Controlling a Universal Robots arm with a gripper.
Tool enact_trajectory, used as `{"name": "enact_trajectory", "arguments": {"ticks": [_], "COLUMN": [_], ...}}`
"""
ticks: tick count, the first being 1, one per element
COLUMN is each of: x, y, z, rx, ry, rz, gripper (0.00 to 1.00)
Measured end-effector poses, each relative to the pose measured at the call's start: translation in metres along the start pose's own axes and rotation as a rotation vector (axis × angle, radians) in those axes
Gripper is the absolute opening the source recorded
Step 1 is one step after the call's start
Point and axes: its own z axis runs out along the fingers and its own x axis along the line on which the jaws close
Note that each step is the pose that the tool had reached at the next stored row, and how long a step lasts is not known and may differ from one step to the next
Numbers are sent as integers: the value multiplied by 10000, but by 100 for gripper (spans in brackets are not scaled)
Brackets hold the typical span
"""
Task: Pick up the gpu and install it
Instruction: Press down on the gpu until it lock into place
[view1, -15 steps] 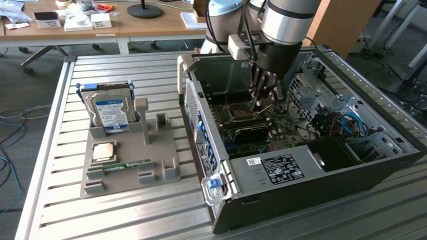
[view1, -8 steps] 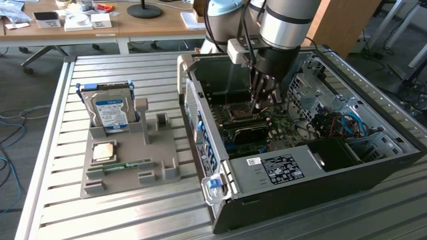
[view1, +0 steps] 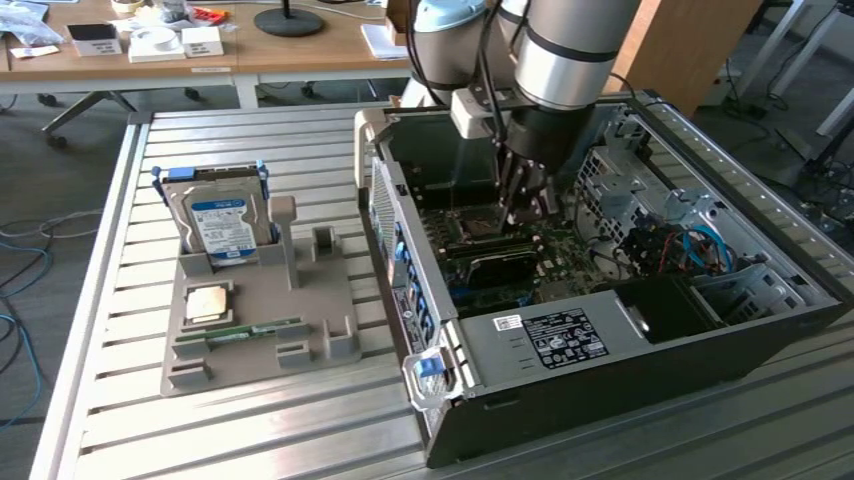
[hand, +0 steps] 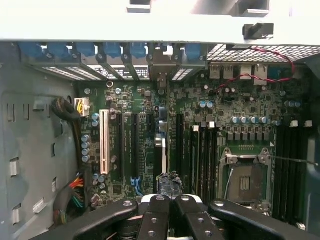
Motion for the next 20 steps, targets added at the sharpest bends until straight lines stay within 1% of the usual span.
{"name": "enact_trajectory", "arguments": {"ticks": [11,16,20], "x": [-2,-2,-1], "y": [54,56,57], "z": [131,141,206], "rx": [0,0,0], "ry": [-1,0,-1], "rz": [0,-2,-1], "gripper": [11,11,11]}}
